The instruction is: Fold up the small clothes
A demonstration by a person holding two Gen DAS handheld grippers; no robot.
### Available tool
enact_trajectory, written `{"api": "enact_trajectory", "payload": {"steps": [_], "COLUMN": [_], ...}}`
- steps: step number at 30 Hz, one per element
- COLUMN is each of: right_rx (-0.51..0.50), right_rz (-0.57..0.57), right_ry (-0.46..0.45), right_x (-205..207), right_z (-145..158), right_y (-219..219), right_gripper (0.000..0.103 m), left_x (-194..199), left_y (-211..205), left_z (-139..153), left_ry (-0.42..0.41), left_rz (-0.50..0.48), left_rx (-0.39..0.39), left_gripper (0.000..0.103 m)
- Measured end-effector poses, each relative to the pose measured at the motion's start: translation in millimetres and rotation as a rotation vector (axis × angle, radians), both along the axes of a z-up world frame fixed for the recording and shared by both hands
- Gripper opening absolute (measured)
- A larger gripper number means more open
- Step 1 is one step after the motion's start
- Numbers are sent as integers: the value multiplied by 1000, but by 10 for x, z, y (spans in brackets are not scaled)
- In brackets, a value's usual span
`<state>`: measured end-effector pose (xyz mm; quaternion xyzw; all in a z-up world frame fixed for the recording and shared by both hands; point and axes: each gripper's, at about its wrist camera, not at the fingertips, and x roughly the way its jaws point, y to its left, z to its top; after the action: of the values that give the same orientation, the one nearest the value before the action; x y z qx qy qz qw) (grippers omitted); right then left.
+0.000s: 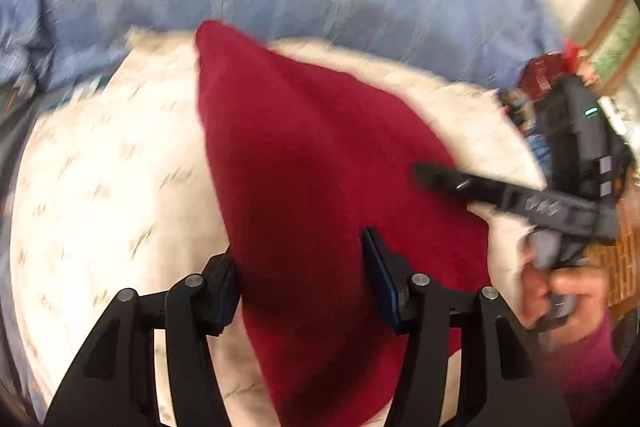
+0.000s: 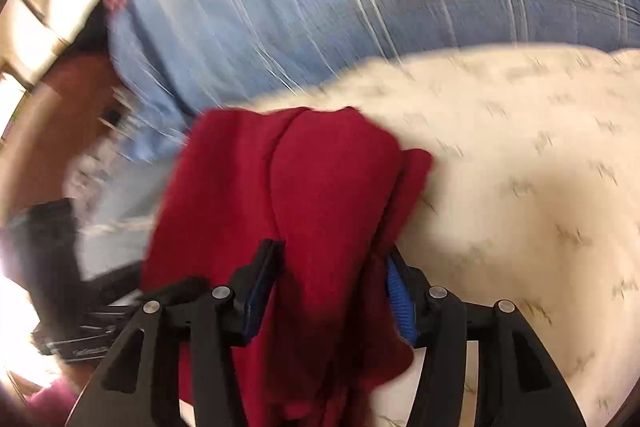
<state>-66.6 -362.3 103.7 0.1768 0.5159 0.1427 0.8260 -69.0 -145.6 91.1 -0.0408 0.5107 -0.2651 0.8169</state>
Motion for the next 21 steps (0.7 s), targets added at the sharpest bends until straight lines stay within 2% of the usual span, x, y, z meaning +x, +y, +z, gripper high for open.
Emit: {"api": "enact_trajectory", "payload": {"steps": [1, 4, 6, 8, 10, 11, 13, 15, 16, 21], "right_rx": [-28, -77, -112, -149, -210, -271, -384, -374, -353, -326], "right_rz": [-16, -3, 72, 183, 254, 281, 255, 214, 199, 189], "right_ry": [-13, -131, -199, -225, -241, -222, -156, -124, -138, -178], "right_x": [-33, -234, -398, -543, -632, -667, -637, -631, -646, -699], "right_z": [35, 393, 609, 719, 690, 573, 287, 83, 66, 317], "right_y": [8, 48, 183, 402, 618, 715, 760, 703, 665, 636], "right_gripper": [54, 53, 50, 43, 36, 35, 29, 30, 30, 34], "left_x": [-20, -106, -164, -179, -213, -221, -256, -317, -328, -401], "left_y": [38, 124, 143, 171, 216, 231, 224, 242, 243, 290], "left_z": [-27, 50, 125, 116, 90, 97, 105, 109, 116, 157], "left_ry": [-8, -89, -159, -198, -211, -216, -242, -267, -278, -318], "left_rz": [14, 57, 84, 104, 108, 110, 116, 126, 132, 151], "left_rx": [-4, 21, 52, 78, 100, 103, 110, 118, 126, 145], "left_gripper": [62, 71, 75, 78, 78, 78, 78, 78, 78, 78]}}
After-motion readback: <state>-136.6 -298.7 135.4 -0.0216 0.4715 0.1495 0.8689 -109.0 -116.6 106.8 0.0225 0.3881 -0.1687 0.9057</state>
